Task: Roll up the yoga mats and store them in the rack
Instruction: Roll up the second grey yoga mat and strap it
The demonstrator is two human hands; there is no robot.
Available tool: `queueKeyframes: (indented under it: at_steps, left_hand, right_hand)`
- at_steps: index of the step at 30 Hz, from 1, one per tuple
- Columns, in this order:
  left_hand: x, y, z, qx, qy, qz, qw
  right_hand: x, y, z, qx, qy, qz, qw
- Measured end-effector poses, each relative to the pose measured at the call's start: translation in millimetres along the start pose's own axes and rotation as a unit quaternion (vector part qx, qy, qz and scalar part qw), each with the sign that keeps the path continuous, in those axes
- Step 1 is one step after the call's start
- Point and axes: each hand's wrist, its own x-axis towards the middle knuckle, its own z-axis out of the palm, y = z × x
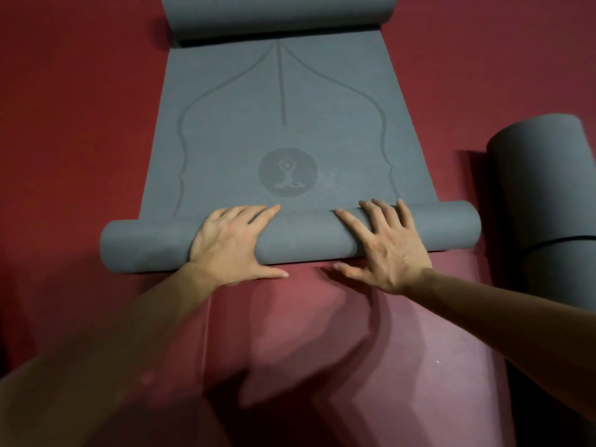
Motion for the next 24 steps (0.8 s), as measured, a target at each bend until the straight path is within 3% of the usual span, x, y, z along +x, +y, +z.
queueKeyframes:
  at_steps: [5, 9, 14, 19, 24]
  left_hand:
    - [-0.9, 1.4, -2.1, 0.020, -0.003, -0.009, 1.000]
    - [-23.3, 13.7, 3.5, 0.016, 0.062, -0.010, 0.998]
    - [-69.6, 39.2, 5.7, 0.000, 0.088, -0.012, 0.996]
    - [-108.3, 62.0, 2.4, -0.018, 0.032, -0.019, 0.999]
    - [-108.9, 66.2, -7.6, -0.002, 0.003, -0.046, 0.999]
  right_hand:
    - [-0.4, 0.4, -5.0, -0.006, -0.009, 0.000, 1.000]
    - [-26.4, -3.9, -6.7, -0.009, -0.006, -0.015, 1.000]
    - [-74.4, -13.6, -16.3, 0.018, -0.022, -0.037, 0.999]
    - [-113.6, -23.1, -14.3, 0.022, -0.029, -0.060, 0.998]
    - [-98.8, -21.7, -8.6, 0.008, -0.032, -0.061, 0.998]
